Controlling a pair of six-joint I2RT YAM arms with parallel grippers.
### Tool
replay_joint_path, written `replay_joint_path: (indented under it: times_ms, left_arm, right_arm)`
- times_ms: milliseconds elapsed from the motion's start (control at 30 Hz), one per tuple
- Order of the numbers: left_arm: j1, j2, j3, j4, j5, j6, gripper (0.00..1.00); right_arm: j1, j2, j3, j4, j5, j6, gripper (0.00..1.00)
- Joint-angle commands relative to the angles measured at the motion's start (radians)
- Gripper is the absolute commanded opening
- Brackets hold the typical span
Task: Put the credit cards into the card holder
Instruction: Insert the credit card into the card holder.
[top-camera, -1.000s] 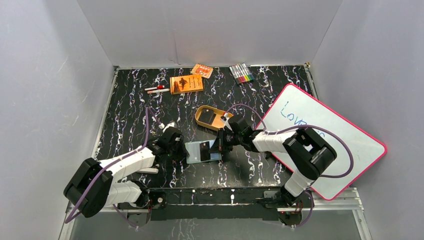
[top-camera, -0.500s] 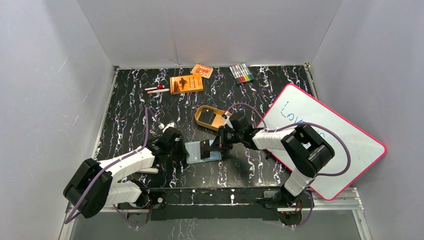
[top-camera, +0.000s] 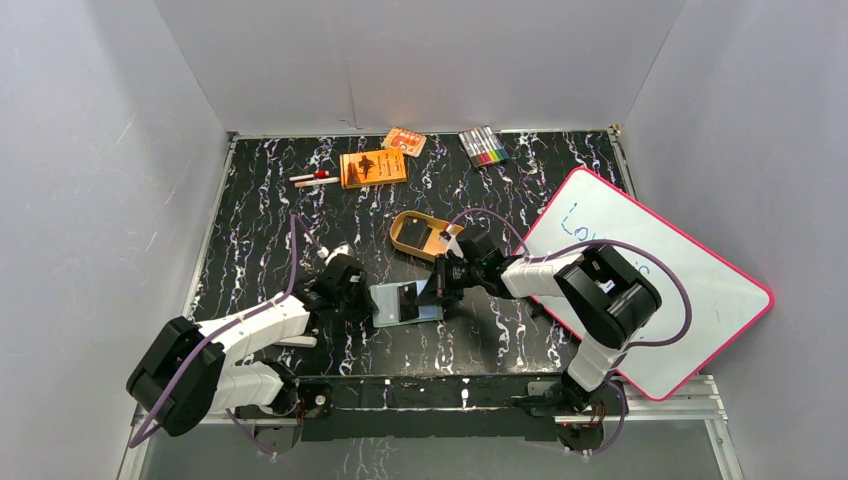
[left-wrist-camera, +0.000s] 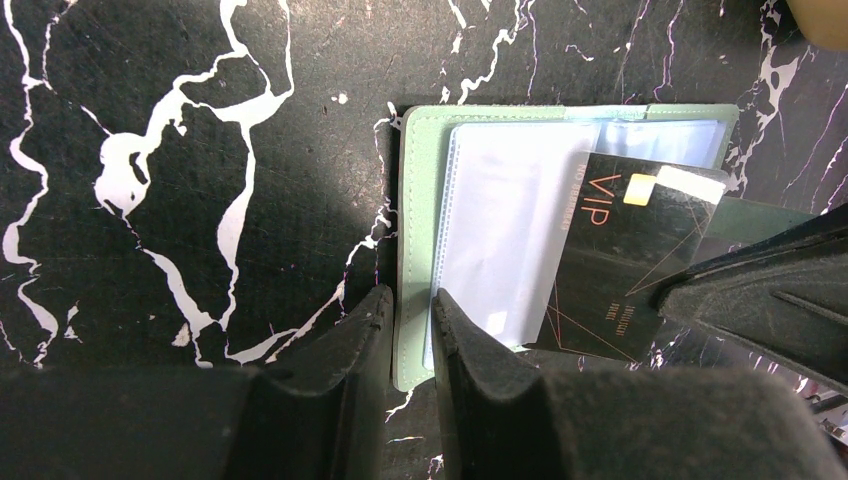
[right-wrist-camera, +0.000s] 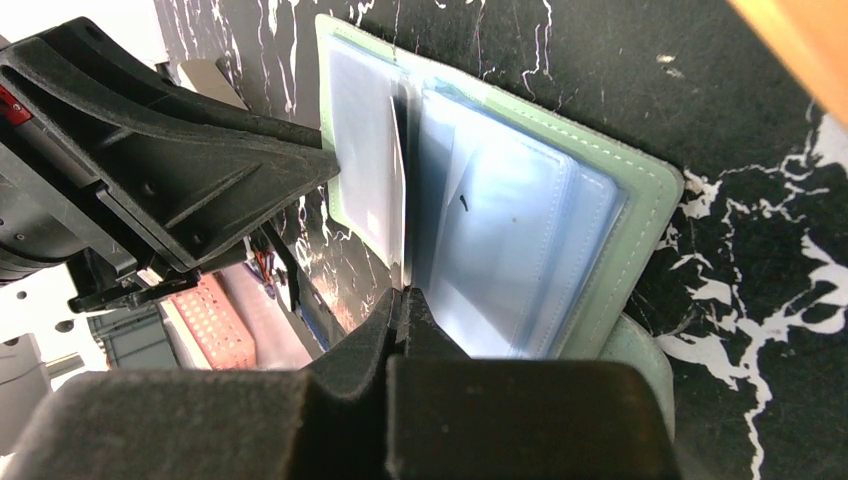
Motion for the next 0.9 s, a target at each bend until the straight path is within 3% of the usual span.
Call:
replay_joint_path:
  times_ms: [0,867]
  left_arm:
    - [-0.003,-0.002,-0.018,-0.028,-0.018,0.010,0.20]
    - [-0.003,-0.009,-0.028,-0.021,-0.015,0.007,0.19]
  right_arm:
    - [-0.002,0.016,0.045,0.046,-0.009,-0.013,0.00]
    - [0.016,0.097,0.104,0.057,-0.046,-0.011,0.00]
